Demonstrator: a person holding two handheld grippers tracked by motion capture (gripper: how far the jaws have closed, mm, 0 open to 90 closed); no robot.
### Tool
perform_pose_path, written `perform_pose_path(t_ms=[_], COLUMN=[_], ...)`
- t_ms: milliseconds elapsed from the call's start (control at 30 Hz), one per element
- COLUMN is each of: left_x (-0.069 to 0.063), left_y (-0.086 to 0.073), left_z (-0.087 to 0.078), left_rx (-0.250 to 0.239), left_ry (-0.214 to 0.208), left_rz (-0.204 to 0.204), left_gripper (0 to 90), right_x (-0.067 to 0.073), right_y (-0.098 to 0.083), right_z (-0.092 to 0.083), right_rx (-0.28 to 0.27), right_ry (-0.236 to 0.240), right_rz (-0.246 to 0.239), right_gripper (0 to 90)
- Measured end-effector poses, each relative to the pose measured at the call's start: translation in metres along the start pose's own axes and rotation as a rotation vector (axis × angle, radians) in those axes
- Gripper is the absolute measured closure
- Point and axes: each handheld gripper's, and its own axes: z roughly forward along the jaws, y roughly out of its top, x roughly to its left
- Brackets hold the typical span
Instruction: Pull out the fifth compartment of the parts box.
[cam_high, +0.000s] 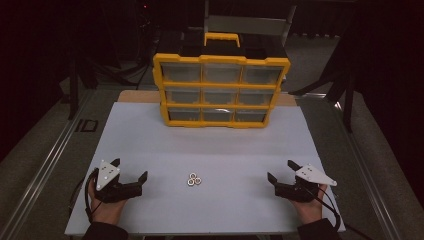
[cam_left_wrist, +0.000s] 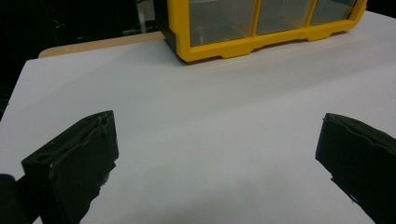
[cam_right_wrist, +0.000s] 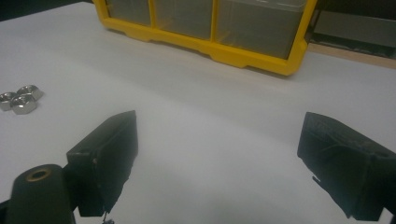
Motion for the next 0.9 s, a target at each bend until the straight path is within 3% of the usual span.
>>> perform_pose_path(t_ms=[233,400,900], left_x=[0.002,0.002,0.002], left_y=[0.0,0.0,-0.001], left_z=[-0.001,0.0,0.001], left_rx=[-0.009,-0.01,0.0], left_ry=[0.013,0.02,0.035], left_rz=[-0.011,-0.011,-0.007], left_gripper=[0.0,0.0,0.0], right_x=[0.001,-0.004,-0.003], right_y=[0.001,0.003,0.015], right_z=[0.001,-0.001,0.002], right_rx=[0.005,-0.009,0.02], right_ry=[0.008,0.03,0.037], right_rz=[-0.002,0.041,0.028], right_gripper=[13.5,13.8,13.8])
